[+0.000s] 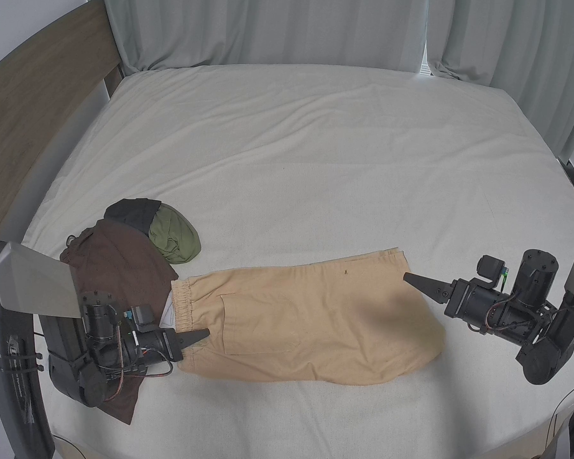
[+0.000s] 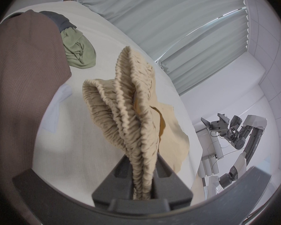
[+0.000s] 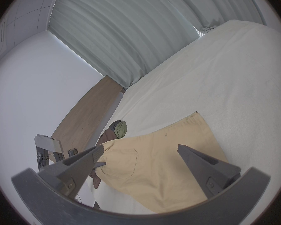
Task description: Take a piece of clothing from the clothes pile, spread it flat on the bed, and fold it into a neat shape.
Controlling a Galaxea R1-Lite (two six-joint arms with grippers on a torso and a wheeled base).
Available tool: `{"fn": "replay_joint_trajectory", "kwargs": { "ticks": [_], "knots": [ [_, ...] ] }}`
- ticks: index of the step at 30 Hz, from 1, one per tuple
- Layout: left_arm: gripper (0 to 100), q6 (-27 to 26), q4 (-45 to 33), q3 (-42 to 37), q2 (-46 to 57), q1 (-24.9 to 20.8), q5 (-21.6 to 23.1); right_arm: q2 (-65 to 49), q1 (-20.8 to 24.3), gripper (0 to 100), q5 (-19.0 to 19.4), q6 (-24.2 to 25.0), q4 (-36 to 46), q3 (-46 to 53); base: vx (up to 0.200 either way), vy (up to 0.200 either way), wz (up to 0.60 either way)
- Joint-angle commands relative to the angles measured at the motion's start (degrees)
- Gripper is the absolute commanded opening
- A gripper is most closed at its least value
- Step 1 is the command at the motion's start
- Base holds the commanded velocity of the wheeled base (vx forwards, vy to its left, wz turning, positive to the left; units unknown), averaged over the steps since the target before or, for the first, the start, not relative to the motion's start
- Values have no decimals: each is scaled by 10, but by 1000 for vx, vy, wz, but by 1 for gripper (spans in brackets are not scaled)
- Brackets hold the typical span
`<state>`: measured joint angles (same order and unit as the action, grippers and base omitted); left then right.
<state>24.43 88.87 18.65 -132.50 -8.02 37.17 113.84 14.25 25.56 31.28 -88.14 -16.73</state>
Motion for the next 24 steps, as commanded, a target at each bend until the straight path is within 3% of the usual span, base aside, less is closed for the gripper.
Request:
{"fn": "replay_joint_trajectory", "kwargs": {
  "ticks": [1,9,24],
  "knots": [
    [0,-2,1,-11,19,12,3,1,3,100,0,0,0,2,0,0,0],
    [0,-5,1,-20,25,29,7,1,6,100,0,-2,0,6,0,0,0],
    [0,-47,0,-47,34,122,87,2,10,100,0,-2,0,6,0,0,0]
  ]
}}
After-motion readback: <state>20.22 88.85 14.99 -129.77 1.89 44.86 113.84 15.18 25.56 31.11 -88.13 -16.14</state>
